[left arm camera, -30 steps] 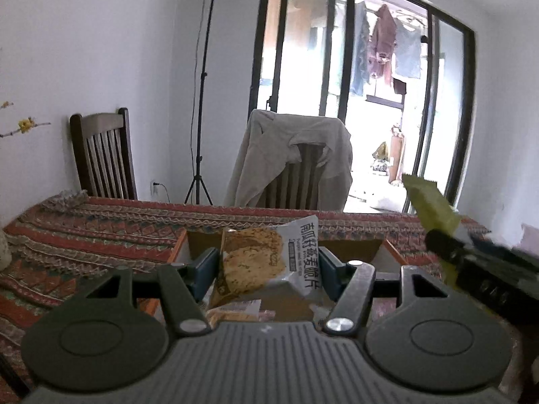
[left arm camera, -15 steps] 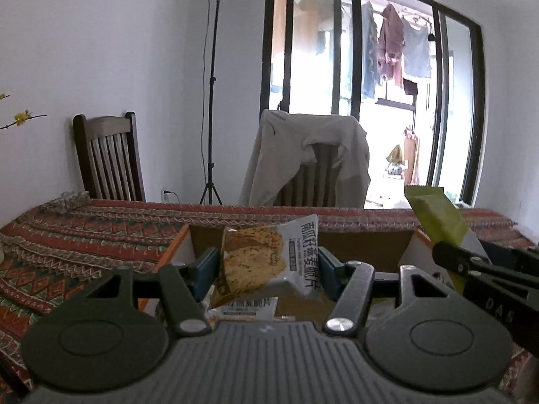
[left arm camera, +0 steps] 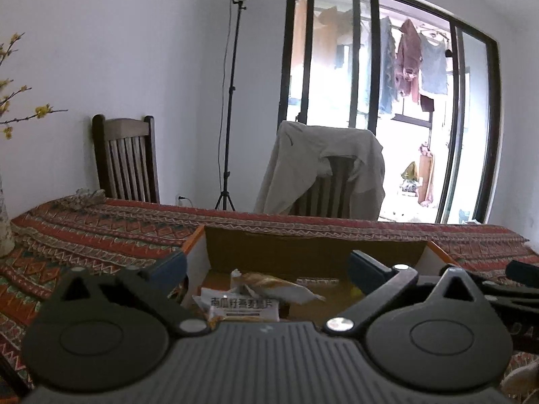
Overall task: Organize snacks
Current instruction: 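Move both tools back from the box to the snack pile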
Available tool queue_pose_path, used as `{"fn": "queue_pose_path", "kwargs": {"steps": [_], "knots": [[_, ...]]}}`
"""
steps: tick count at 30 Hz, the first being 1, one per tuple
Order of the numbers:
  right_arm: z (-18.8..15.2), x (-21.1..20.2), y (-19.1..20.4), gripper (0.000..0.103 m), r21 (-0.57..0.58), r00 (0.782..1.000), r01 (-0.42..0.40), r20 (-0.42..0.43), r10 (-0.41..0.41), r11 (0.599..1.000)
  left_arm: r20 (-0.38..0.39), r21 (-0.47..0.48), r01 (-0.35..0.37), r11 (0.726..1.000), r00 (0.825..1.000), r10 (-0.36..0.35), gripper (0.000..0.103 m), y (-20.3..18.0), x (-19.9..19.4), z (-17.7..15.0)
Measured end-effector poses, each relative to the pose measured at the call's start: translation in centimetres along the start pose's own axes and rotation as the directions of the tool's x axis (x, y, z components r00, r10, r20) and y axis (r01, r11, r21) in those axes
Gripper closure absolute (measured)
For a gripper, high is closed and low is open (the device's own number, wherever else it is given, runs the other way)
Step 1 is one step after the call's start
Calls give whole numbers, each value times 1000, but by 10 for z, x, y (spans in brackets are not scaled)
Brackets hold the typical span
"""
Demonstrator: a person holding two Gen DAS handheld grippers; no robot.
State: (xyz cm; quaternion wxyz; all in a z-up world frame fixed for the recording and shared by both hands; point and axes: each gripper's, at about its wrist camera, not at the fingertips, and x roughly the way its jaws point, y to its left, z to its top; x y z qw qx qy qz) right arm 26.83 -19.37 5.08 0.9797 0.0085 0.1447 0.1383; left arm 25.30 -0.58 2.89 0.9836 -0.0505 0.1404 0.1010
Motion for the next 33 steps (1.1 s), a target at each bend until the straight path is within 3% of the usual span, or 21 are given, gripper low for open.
{"fn": "queue_pose_path", "kwargs": {"steps": [20, 33], "knots": [[7, -8, -3, 0, -10, 1000, 10, 25, -10, 1000, 26, -62, -5, 998, 1000, 7, 0, 5, -17, 20], [27, -45, 2, 0, -30, 999, -34, 24, 35, 999, -29, -83, -34, 996, 999, 31, 0, 42, -68, 21]]}}
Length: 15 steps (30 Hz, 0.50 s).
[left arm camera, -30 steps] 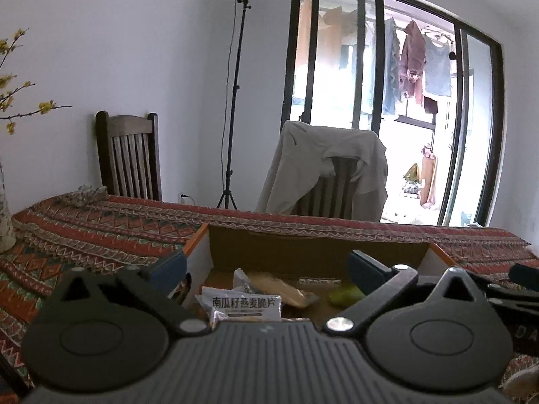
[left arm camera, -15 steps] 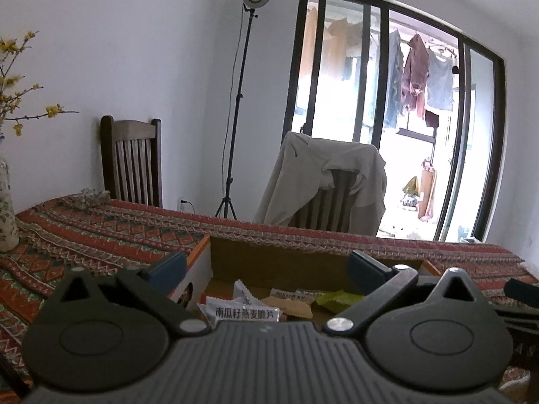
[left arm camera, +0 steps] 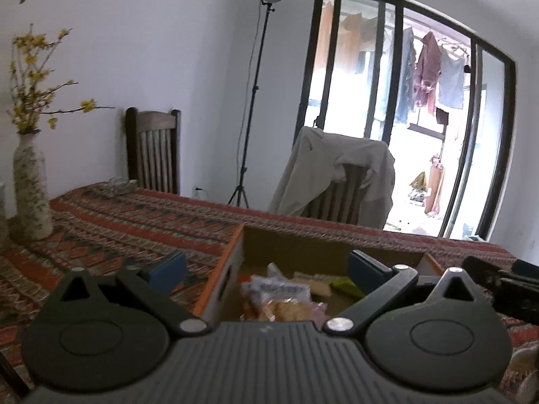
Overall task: Organize snacks
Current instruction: 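Move both tools back from the box to the snack pile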
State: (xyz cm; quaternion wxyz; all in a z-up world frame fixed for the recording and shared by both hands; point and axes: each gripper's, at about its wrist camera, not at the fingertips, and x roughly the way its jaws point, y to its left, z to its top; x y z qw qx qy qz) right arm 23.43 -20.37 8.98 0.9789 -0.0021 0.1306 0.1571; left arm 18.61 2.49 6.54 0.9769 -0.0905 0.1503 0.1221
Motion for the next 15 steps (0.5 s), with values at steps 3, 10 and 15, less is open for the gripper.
{"fn": "queue_pose_path", "kwargs": {"steps": [3, 10, 15], "knots": [[-5, -14, 1, 0, -11, 1000, -5, -19, 5, 1000, -24, -3, 9, 1000, 1000, -10, 0, 9, -10, -5], [-21, -38, -5, 0, 9, 994, -39, -106, 40, 999, -72, 26, 27, 999, 997, -25, 0, 22, -34, -29], [-38, -51, -5, 0, 10, 982, -42, -181, 43, 999, -117, 46, 22, 999, 993, -16, 0, 36, -45, -51]]}}
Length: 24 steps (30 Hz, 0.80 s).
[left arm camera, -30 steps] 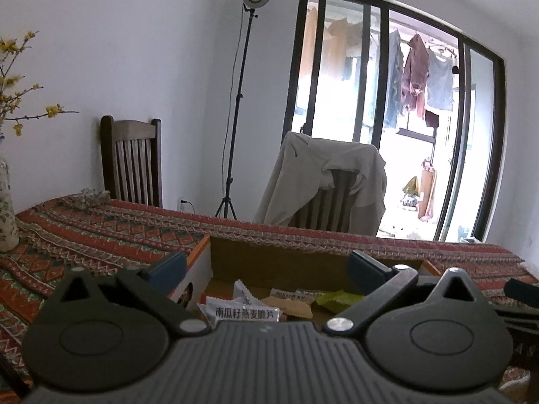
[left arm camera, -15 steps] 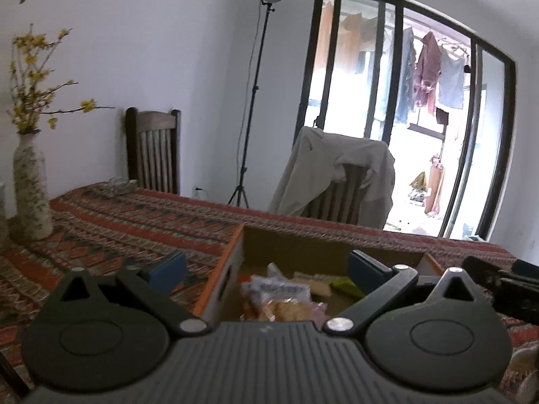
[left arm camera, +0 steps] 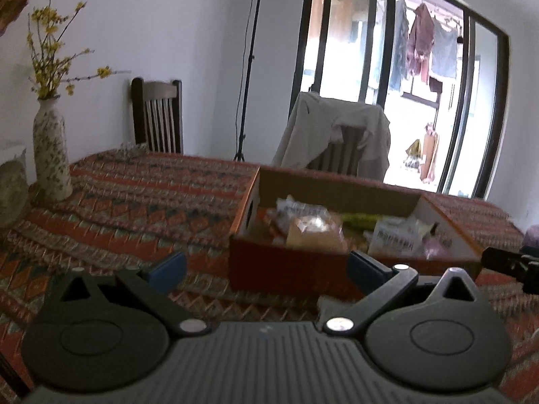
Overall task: Organize snacks
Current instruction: 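Move both tools back from the box to the snack pile, then grasp a pink 'Delicious food' packet with the right tool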
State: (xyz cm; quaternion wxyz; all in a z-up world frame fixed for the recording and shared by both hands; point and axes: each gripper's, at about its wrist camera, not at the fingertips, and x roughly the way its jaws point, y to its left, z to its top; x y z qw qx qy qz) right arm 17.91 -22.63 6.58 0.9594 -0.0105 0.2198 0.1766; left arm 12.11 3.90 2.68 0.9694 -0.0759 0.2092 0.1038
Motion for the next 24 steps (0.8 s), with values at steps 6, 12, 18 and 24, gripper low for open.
{"fn": "queue_pose_path", "kwargs": {"steps": [6, 12, 18, 24], "knots": [[-28, -5, 0, 0, -1, 995, -4, -101, 3, 1000, -46, 22, -12, 1000, 999, 13, 0, 24, -9, -22], [-43, -2, 6, 0, -45, 986, -1, -169, -7, 999, -79, 3, -19, 1000, 997, 19, 0, 45, -6, -34], [-49, 21, 12, 0, -51, 964, 40, -261, -52, 998, -94, 7, -41, 999, 995, 41, 0, 45, 2, -42], [-55, 45, 19, 0, -67, 940, 83, -325, -100, 994, -99, -37, -24, 999, 995, 20, 0, 53, 2, -42]]}}
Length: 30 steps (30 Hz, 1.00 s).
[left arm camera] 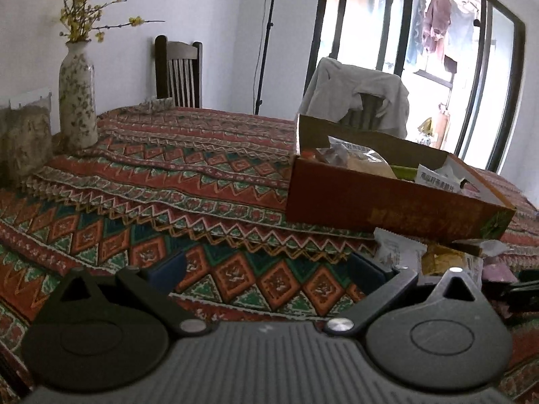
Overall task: Organize snacks
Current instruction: 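Grasp a pink 'Delicious food' packet with the right tool, then grasp a white wrapper with the left tool while the right tool holds the pink packet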
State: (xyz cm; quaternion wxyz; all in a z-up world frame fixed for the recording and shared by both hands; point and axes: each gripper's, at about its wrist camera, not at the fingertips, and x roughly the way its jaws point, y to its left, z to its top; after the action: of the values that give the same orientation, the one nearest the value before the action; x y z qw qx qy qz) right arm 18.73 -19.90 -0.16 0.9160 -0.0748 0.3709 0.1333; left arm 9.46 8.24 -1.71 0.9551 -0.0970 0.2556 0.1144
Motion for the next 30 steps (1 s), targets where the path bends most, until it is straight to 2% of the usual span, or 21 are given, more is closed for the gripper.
{"fn": "queue_pose_path", "kwargs": {"steps": [7, 13, 15, 18, 22, 25, 30], "knots": [[-4, 2, 4, 0, 33, 1000, 18, 22, -19, 999, -9, 19, 3, 1000, 1000, -3, 0, -4, 1, -1], [-5, -2, 2, 0, 16, 1000, -7, 15, 7, 1000, -8, 8, 4, 1000, 1000, -4, 0, -2, 2, -1], [-7, -6, 2, 7, 16, 1000, -11, 29, 10, 1000, -12, 7, 1, 1000, 1000, -1, 0, -2, 2, 0], [-9, -15, 1, 41, 6, 998, -32, 51, 32, 999, -10, 13, 0, 1000, 1000, 1, 0, -3, 2, -1], [-13, -27, -5, 42, 30, 996, -57, 73, 55, 998, -8, 12, 1, 1000, 1000, -1, 0, -3, 1, -1], [-18, -44, -9, 42, 36, 990, -41, 140, 35, 999, -6, 5, 2, 1000, 1000, -2, 0, -3, 1, -1], [-15, -74, -19, 42, 54, 966, -41, 259, 26, 998, -8, 12, -2, 1000, 1000, 2, 0, -3, 1, -1]]}}
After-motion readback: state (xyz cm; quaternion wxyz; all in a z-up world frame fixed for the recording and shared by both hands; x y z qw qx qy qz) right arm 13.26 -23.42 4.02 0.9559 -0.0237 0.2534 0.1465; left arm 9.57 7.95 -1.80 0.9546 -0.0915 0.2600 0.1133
